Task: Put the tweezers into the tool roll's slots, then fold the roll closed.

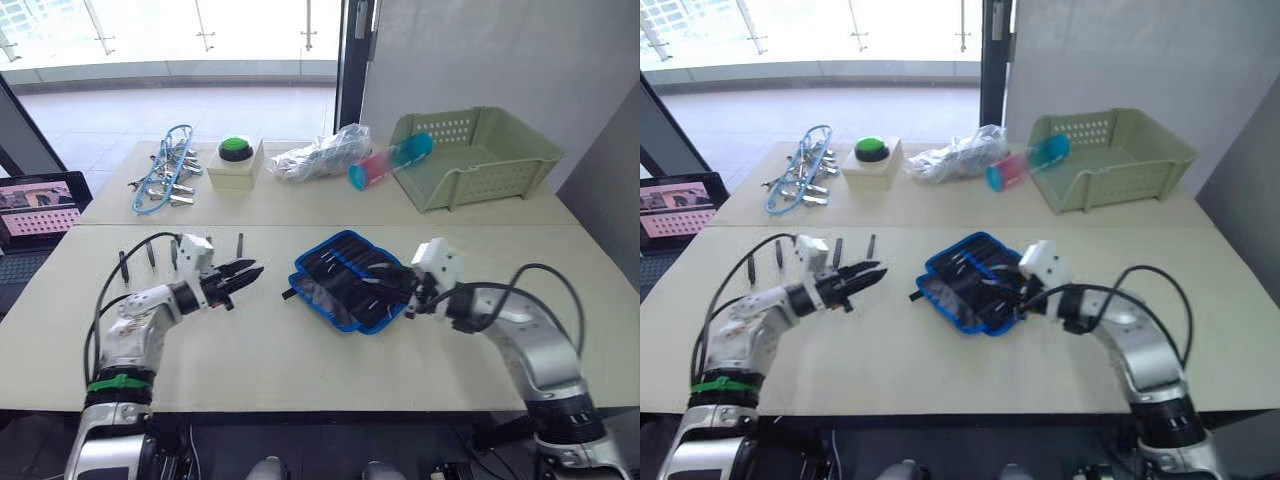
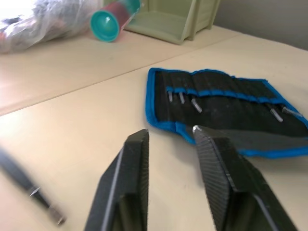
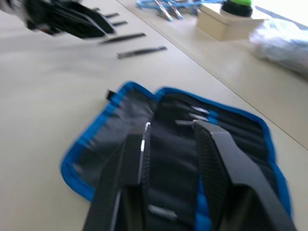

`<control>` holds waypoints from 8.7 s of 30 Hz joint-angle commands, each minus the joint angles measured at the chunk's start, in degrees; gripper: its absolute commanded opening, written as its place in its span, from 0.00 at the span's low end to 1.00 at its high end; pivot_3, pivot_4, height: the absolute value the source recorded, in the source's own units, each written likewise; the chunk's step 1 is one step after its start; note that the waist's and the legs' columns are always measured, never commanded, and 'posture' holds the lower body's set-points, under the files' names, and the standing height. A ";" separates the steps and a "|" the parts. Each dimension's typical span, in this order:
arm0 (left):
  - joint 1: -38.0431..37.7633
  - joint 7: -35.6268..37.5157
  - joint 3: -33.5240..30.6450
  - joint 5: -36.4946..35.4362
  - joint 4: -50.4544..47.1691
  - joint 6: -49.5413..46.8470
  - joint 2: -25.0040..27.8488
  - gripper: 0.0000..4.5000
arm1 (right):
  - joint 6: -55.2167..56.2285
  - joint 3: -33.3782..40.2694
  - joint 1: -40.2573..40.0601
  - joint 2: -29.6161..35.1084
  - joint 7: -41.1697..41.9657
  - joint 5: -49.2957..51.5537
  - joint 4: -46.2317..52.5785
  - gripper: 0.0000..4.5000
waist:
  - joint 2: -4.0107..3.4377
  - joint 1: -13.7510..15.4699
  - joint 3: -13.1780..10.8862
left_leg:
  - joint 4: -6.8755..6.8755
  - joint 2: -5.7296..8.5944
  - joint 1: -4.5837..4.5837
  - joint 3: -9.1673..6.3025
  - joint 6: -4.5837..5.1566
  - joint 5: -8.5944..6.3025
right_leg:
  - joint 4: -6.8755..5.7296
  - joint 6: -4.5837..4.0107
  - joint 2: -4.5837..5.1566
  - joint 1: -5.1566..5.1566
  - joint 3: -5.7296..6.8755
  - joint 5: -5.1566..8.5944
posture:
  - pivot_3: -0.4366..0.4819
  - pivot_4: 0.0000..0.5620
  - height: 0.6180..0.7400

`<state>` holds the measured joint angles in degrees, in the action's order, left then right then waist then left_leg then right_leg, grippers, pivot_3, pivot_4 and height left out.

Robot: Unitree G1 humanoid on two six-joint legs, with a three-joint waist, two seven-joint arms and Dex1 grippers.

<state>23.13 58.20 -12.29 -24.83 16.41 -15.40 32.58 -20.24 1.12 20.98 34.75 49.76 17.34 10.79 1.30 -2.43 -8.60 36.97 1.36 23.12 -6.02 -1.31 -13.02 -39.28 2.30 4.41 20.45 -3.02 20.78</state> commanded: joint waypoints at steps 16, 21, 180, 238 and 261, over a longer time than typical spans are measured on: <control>-29.36 -12.71 -23.69 -5.42 -15.36 -0.80 3.49 1.00 | -7.36 10.13 3.69 9.50 15.48 16.80 -7.34 1.00 | -0.08 0.70 -0.21 | -0.14 -0.19 -0.06 0.11 0.02 -0.02 | 0.25 -0.03 0.03 -0.08 -0.05 -0.02 | 0.48 0.27 1.00; -30.80 -13.98 -25.88 -5.56 -12.85 0.47 4.08 1.00 | -4.08 12.75 1.23 10.86 15.68 16.26 -7.86 1.00 | -0.09 1.61 -0.22 | -0.14 -0.20 -0.08 0.13 0.02 -0.03 | 0.30 -0.07 0.05 -0.11 -0.07 -0.04 | 0.48 0.27 1.00; 34.83 -15.43 20.10 23.03 38.88 8.03 -24.74 0.44 | 17.84 -3.13 3.02 -15.00 -9.73 -8.55 -39.58 0.00 | 0.19 0.11 -0.28 | 0.28 0.19 -0.33 0.16 -0.12 0.14 | -0.44 -0.03 -0.01 -0.32 0.02 -0.06 | 0.48 0.27 1.00; -9.45 -43.19 -15.58 5.51 -3.40 7.10 -10.11 0.98 | 18.91 -3.86 6.01 -16.68 -6.81 -8.71 -44.26 0.00 | 0.79 -0.05 0.12 | -0.29 -0.28 -0.88 0.31 -0.22 0.16 | -0.20 -0.16 -0.06 -0.40 -0.08 -0.13 | 0.48 0.27 1.00; 15.06 -47.49 -13.14 10.17 33.96 11.19 -1.39 0.98 | 15.71 -5.31 2.14 -16.99 -8.79 -9.62 -36.02 0.00 | 0.85 -0.03 0.14 | -0.30 -0.23 -0.77 0.26 -0.22 0.16 | -0.26 -0.15 0.03 -0.26 0.33 -0.14 | 0.48 0.27 1.00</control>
<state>36.95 11.03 -25.79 -15.62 49.26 -5.84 30.17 -1.97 -1.87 25.19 17.79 40.89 9.69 -23.69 2.15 -2.46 -8.47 36.67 1.14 22.35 -5.77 -1.53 -12.86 -39.56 2.14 4.44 20.19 -2.68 20.64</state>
